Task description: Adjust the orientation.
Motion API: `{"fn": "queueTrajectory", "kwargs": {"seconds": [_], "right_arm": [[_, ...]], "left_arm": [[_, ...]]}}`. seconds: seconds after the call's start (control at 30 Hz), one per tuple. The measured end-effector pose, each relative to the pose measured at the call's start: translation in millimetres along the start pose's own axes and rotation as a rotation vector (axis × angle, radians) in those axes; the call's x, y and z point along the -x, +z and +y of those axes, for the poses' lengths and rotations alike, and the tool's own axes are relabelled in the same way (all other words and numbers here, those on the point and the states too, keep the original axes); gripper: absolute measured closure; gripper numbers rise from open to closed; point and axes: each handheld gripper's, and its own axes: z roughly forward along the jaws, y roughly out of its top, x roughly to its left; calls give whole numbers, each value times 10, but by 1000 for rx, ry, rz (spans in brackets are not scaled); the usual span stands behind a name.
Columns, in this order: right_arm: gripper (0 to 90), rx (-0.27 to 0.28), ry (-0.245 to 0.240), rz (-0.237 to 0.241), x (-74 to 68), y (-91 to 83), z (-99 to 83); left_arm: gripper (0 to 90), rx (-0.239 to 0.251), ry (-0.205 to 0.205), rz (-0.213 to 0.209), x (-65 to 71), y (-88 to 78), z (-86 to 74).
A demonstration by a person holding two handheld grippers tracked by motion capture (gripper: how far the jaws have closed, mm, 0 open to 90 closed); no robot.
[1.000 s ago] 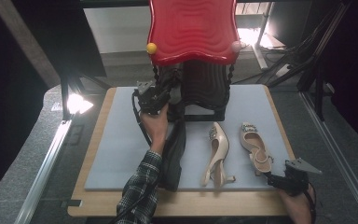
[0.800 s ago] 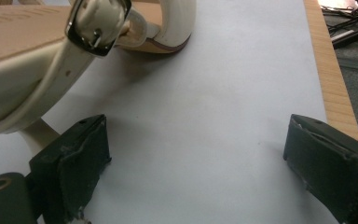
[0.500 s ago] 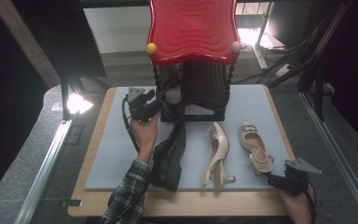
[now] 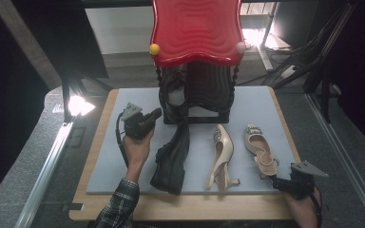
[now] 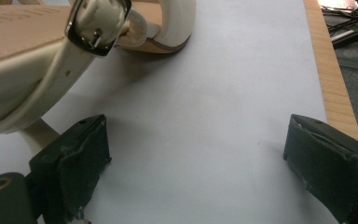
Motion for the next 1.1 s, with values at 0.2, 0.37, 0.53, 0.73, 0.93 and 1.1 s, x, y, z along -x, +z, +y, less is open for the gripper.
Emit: {"fn": "queueTrajectory", "kwargs": {"seconds": [0.2,0.37,0.53,0.73,0.93,1.1], "right_arm": [[67,0,0,0,0,0,0],[67,0,0,0,0,0,0],[67,0,0,0,0,0,0],[67,0,0,0,0,0,0],[67,0,0,0,0,0,0],[67,0,0,0,0,0,0]], "left_arm": [[900,-76,62,-71,102,104,-133],[900,-120,119,-97,218,265,-158],[899,-126,126,-98,270,386,-121],[900,-136,145,-87,272,459,-88],[900,-126,143,-85,234,489,-66],[900,-134,149,-68,208,567,0]]}}
